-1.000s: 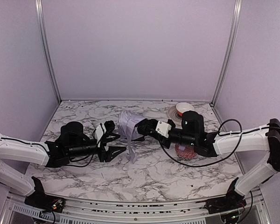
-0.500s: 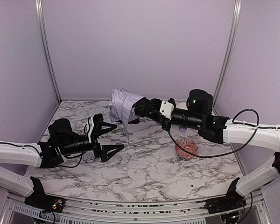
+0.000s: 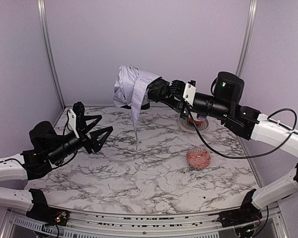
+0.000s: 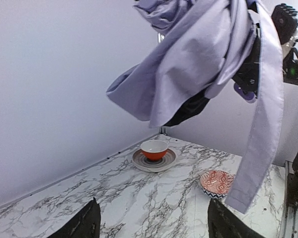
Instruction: Put away the umbrella
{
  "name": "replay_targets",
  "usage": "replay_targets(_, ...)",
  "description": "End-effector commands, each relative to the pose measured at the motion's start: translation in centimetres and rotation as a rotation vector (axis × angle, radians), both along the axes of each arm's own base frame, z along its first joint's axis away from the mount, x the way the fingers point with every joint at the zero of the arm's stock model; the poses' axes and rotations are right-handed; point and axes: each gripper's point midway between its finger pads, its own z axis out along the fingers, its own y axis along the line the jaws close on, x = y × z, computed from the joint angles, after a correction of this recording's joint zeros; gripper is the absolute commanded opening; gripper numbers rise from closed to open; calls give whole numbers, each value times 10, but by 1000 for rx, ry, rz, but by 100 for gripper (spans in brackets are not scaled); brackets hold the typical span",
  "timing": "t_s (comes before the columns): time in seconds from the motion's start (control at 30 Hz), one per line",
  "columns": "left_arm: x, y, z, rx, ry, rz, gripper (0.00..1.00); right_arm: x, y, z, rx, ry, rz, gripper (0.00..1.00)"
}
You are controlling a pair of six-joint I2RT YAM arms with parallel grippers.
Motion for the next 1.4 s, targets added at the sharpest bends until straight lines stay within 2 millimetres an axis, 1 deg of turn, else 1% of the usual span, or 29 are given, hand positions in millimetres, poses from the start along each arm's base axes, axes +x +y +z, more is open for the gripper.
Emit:
replay_targets(0.0, -34, -33, 40, -128, -23, -289, 72, -2, -5, 38, 49, -62, 1, 0)
replay_targets(0.07, -40, -50, 29, -84, 2, -378, 74, -3, -5, 42, 50, -67, 8, 0)
replay_targets(0.13, -35, -61, 21, -66, 34, -397, 76, -5, -5, 45, 51, -73, 15, 0)
replay_targets(0.2, -31, -72, 19, -57, 44, -419, 79, -8, -5, 48, 57, -75, 24, 0)
replay_targets(0.23, -29, -76, 22, -71, 37, -429, 79, -8, -5, 50, 61, -76, 27, 0)
replay_targets(0.33, -20, -85, 26, -96, 30, -425, 79, -11, -4, 53, 70, -76, 37, 0)
replay_targets(0.4, -19, -89, 29, -109, -4, -433, 78, -14, -5, 55, 74, -77, 52, 0)
replay_targets(0.5, -33, -91, 35, -118, -84, -507, 78, -16, -4, 54, 71, -76, 62, 0)
replay_targets(0.57, -46, -92, 33, -97, -116, -571, 77, -16, -4, 53, 64, -76, 57, 0)
replay_targets(0.63, -57, -93, 30, -79, -133, -627, 73, -16, -5, 53, 61, -77, 57, 0)
replay_targets(0.67, -61, -94, 27, -72, -136, -650, 69, -16, -5, 53, 59, -76, 55, 0)
replay_targets(0.77, -64, -98, 19, -57, -122, -683, 51, -14, -6, 53, 59, -75, 46, 0)
replay_targets(0.83, -64, -100, 15, -48, -112, -694, 41, -14, -6, 53, 57, -75, 44, 0)
replay_targets(0.97, -67, -102, 13, -35, -120, -714, 27, -14, -7, 53, 58, -73, 37, 0)
replay_targets(1.03, -68, -102, 13, -28, -123, -721, 24, -12, -7, 52, 55, -72, 32, 0)
replay_targets(1.07, -68, -103, 11, -20, -118, -726, 25, -13, -7, 52, 55, -72, 31, 0)
replay_targets(1.1, -67, -105, 9, -10, -118, -727, 29, -12, -7, 51, 52, -71, 30, 0)
replay_targets(1.13, -65, -105, 7, 7, -116, -719, 37, -13, -7, 51, 51, -71, 30, 0)
replay_targets(1.17, -63, -105, 6, 24, -124, -702, 51, -12, -8, 51, 49, -71, 29, 0)
replay_targets(1.2, -59, -101, 6, 38, -143, -680, 58, -12, -8, 50, 46, -71, 29, 0)
replay_targets(1.27, -49, -92, 13, 36, -160, -656, 66, -13, -7, 49, 42, -68, 31, 0)
replay_targets(1.3, -42, -88, 17, 29, -154, -649, 68, -14, -7, 49, 41, -66, 35, 0)
replay_targets(1.33, -38, -86, 15, 29, -133, -659, 69, -14, -7, 48, 38, -65, 36, 0)
replay_targets(1.37, -33, -84, 23, 19, -130, -674, 70, -14, -7, 47, 36, -65, 38, 0)
